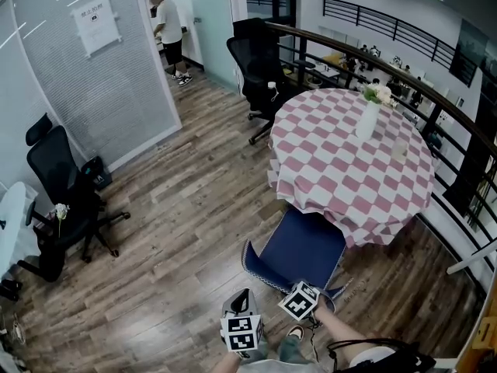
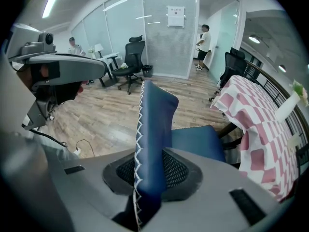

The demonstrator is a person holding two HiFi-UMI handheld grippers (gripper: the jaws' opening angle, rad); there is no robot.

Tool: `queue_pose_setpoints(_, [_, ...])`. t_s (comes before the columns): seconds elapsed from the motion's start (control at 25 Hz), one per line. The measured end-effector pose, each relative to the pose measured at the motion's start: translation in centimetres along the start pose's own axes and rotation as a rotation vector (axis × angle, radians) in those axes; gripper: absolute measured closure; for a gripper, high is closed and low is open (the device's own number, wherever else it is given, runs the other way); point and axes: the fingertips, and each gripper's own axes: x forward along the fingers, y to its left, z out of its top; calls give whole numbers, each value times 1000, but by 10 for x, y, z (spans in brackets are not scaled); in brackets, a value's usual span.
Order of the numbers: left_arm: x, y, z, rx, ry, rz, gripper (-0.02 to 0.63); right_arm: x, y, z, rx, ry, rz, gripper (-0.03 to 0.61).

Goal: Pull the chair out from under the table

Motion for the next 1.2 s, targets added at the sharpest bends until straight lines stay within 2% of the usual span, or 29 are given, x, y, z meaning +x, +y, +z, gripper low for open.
queue_pose_setpoints(1.2, [-28,25,-11,-39,-19,4,614,-2,94,-10,13,19,106,480])
